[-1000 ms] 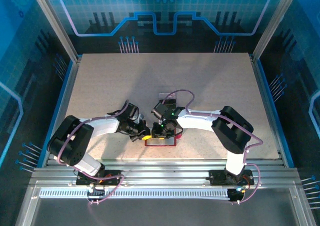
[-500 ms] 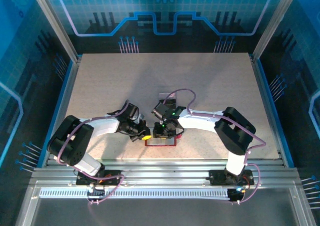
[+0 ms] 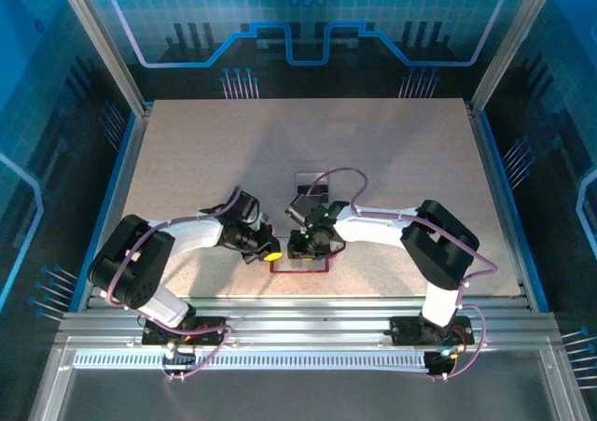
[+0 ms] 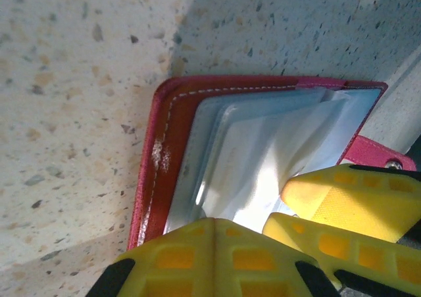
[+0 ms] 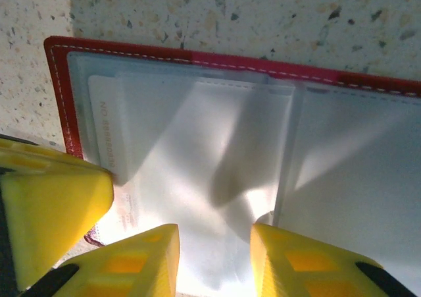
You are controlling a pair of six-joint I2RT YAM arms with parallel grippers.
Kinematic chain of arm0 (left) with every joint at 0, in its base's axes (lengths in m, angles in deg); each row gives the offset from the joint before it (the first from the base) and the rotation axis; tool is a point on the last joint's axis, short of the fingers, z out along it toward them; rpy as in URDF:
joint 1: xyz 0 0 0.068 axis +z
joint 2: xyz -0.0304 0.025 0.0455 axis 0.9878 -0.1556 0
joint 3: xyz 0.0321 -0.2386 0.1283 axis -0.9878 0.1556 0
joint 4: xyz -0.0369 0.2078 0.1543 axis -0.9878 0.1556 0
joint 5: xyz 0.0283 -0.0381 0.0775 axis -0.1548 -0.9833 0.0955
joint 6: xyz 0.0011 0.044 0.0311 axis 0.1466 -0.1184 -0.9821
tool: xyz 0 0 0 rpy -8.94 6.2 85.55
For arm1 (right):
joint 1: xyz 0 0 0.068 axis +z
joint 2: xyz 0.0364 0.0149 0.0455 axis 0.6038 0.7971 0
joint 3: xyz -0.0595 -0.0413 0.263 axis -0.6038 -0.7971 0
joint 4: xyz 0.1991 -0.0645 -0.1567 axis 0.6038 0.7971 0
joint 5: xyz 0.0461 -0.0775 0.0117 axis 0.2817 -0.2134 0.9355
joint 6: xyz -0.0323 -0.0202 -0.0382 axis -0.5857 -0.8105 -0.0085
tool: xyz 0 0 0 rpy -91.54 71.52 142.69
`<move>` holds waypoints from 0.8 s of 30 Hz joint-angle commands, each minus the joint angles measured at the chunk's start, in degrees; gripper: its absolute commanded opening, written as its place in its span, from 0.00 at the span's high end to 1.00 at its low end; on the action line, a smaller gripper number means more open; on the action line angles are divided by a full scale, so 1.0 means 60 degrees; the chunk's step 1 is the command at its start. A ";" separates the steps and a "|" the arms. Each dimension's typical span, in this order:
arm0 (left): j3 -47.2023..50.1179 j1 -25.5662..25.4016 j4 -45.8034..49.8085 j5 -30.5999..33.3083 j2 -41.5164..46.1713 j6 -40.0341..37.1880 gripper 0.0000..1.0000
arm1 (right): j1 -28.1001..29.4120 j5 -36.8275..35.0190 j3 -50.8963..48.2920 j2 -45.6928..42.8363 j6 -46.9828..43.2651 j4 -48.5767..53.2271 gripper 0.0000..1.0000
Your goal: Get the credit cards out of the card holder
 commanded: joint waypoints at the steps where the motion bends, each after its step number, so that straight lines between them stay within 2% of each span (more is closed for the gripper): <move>1: -0.0307 -0.0002 0.0661 0.0271 -0.0004 -0.0298 0.99 | -0.0102 0.0123 -0.0341 -0.0353 0.0273 -0.0159 0.65; 5: -0.0475 -0.0005 0.0831 0.0278 0.0118 -0.0298 0.98 | -0.0179 0.0249 -0.0607 -0.0429 0.0357 -0.0476 0.65; 8: -0.0529 -0.0008 0.0784 0.0199 0.0319 -0.0175 0.94 | -0.0216 0.0358 -0.0815 -0.0531 0.0457 -0.0788 0.65; 15: -0.0515 -0.0015 0.0323 -0.0299 0.0517 0.0338 0.85 | -0.0282 0.0462 -0.1056 -0.0706 0.0549 -0.1131 0.65; 19: -0.0388 -0.0027 -0.0060 -0.0495 0.0389 0.0579 0.85 | -0.0318 0.0535 -0.1126 -0.0694 0.0577 -0.1235 0.65; 24: -0.0162 -0.0046 -0.0773 -0.0693 0.0116 0.0971 0.79 | -0.0324 0.0578 -0.1149 -0.0715 0.0565 -0.1269 0.65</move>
